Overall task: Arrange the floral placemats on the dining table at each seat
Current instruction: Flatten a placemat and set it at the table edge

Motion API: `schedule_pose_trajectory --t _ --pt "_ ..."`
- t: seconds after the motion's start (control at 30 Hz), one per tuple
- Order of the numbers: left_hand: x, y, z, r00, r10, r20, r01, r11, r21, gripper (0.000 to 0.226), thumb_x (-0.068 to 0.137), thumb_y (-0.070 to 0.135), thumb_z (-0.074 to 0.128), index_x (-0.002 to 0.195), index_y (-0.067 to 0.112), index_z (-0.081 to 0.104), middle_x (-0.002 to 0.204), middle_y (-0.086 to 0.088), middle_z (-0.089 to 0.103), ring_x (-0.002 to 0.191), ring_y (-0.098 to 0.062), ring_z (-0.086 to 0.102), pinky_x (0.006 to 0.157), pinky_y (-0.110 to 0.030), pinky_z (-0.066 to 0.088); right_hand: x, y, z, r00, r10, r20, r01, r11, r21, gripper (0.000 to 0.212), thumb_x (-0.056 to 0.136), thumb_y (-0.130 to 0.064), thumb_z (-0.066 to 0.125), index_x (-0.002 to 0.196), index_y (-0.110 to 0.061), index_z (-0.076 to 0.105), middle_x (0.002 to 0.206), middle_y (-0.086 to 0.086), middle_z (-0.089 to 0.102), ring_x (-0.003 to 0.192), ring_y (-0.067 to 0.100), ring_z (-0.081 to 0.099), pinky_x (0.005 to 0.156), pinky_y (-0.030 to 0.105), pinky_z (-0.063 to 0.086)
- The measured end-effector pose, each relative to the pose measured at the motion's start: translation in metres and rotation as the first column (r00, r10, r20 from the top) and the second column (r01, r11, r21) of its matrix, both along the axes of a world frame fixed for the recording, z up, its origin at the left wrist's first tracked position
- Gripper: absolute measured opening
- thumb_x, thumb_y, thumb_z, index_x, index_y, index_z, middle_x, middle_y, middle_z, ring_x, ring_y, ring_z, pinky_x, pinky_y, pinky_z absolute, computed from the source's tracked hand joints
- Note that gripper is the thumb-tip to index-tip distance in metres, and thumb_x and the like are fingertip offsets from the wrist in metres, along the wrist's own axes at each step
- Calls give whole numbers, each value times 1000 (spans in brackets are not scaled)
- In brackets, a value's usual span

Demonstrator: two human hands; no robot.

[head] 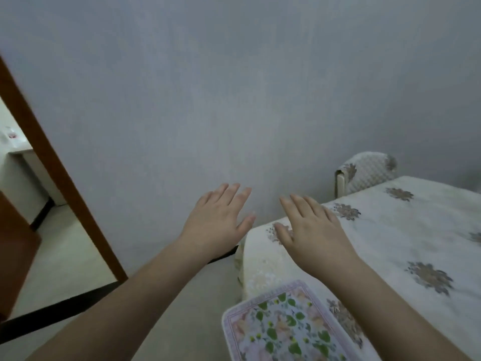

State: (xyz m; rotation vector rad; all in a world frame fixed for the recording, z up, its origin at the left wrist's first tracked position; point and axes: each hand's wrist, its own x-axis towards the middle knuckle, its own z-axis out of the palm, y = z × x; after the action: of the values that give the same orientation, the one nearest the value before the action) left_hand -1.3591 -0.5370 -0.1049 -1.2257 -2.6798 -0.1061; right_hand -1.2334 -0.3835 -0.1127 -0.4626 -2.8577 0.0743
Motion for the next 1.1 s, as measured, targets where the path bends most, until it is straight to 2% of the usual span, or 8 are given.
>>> schedule_pose_trajectory --t 0.13,0.2,0.27,0.47,0.57,0.67,0.83,1.1 --pt "-37 7 -14 988 -156 -12 156 988 -5 91 79 64 -9 159 28 17 166 2 18 153 -19 12 120 -36 11 -20 -8 -21 989 -146 -7 146 989 11 57 103 -46 29 155 -23 23 160 2 26 148 23 20 118 40 17" --pt "-51 16 -23 964 -264 -36 265 964 20 83 88 63 2 156 25 27 163 0 27 151 -22 21 119 -39 17 -22 -13 -34 976 -215 -43 216 976 37 58 97 -44 33 149 -20 39 153 5 41 143 26 34 115 43 26" --pt "-57 31 -34 931 -361 -51 364 929 73 72 94 59 16 152 23 38 158 -3 39 146 -25 33 116 -42 25 -18 -13 -48 962 -267 -66 270 962 42 59 94 -43 32 146 -18 45 149 6 46 139 28 39 112 42 24" --pt "-46 77 -93 812 -583 -23 580 803 136 63 100 52 22 155 24 33 161 -2 33 150 -21 24 121 -37 9 19 -7 -87 892 -451 -23 451 892 32 62 96 -45 25 151 -18 36 155 6 37 145 28 31 116 46 26" --pt "-35 91 -134 753 -658 16 650 747 138 61 101 49 28 154 21 35 160 -4 36 150 -22 25 122 -44 19 36 -9 -118 869 -495 9 495 868 -33 63 96 -45 23 152 -18 33 158 5 33 146 27 28 118 47 25" --pt "-21 99 -177 700 -712 47 703 700 129 59 102 47 34 154 20 35 159 -5 37 150 -22 25 121 -42 17 45 -10 -159 855 -517 45 517 839 -170 64 96 -47 21 154 -21 27 161 2 24 149 23 19 120 44 19" --pt "-5 99 -246 655 -738 162 741 669 51 57 101 43 41 152 19 38 156 -4 42 148 -22 31 119 -39 19 54 -22 -234 802 -591 87 594 771 -229 58 95 -36 38 148 -14 40 156 7 36 144 27 34 114 45 22" --pt "-1 89 -314 675 -683 280 730 674 -115 55 102 42 33 147 15 47 151 -9 49 142 -26 43 115 -40 24 58 -52 -319 767 -580 274 641 675 -366 61 88 -37 43 145 -15 45 150 7 45 138 27 43 115 41 16"
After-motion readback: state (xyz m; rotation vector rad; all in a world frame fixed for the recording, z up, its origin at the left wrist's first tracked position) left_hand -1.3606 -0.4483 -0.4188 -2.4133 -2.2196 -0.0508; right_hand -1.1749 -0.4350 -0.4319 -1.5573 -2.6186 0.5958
